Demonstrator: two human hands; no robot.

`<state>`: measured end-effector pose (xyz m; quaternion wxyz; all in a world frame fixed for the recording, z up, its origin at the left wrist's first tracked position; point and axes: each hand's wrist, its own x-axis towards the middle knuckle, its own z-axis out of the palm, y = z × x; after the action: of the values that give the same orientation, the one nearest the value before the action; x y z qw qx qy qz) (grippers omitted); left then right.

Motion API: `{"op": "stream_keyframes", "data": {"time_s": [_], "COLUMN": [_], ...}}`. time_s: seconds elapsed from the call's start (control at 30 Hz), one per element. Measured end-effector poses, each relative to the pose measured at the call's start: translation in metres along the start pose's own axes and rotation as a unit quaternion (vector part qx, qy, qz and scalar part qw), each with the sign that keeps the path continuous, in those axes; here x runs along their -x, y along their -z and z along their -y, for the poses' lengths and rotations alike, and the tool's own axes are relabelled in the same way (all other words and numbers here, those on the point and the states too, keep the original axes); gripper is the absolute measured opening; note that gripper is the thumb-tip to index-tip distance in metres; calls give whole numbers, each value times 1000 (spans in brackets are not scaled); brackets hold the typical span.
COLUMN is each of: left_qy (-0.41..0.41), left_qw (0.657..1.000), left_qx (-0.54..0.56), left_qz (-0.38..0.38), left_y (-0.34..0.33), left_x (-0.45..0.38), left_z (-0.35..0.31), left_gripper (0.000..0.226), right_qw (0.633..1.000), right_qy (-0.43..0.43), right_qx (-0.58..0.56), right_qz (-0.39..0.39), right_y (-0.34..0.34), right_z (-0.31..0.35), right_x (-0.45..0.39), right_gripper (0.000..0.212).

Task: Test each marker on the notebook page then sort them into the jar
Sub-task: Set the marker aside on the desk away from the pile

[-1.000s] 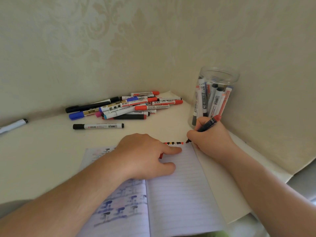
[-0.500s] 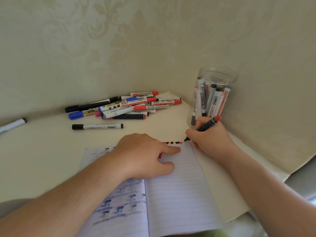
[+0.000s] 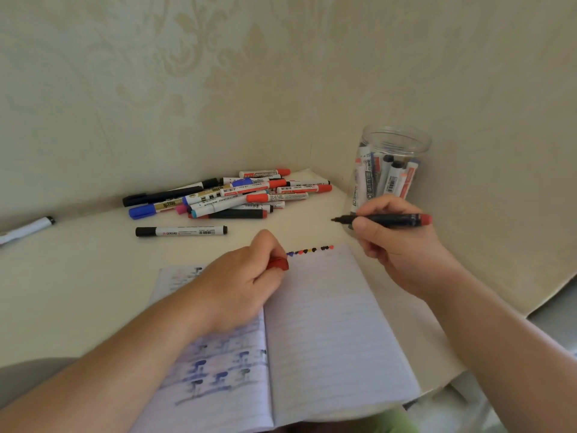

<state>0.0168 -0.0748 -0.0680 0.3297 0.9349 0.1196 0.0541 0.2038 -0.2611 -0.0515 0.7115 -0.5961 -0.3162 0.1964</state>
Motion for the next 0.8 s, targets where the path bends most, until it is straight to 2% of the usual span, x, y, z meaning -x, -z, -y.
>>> {"op": "stream_keyframes", "data": {"time_s": [0.07, 0.17, 0.23, 0.37, 0.6, 0.7, 0.8], "left_qy": [3, 7, 7, 0, -3, -3, 1], "left_qw": [999, 997, 996, 995, 996, 995, 990], "left_qx": [37, 76, 88, 91, 86, 89, 133], "left_qz": [-14, -30, -31, -37, -33, -35, -49], "left_y": [1, 0, 1, 1, 0, 0, 1], "left_x": [-1, -3, -4, -4, -4, -3, -3], "left_z": [7, 12, 13, 14, 11, 12, 12], "left_gripper": [4, 7, 8, 9, 11, 10, 12], "right_qw": [997, 990, 989, 990, 990, 989, 985], "right_qy": [-26, -61, -69, -91, -83, -81, -51], "right_qx": [-35, 13, 64, 50, 80, 86, 140], "right_qz": [70, 125, 117, 90, 79, 86, 90], "right_y": [-3, -7, -9, -14, -25, -28, -27], "right_z": [7, 10, 11, 9, 5, 3, 3], "right_x": [7, 12, 13, 15, 18, 16, 13], "right_gripper": [18, 36, 30, 9, 29, 22, 19]}}
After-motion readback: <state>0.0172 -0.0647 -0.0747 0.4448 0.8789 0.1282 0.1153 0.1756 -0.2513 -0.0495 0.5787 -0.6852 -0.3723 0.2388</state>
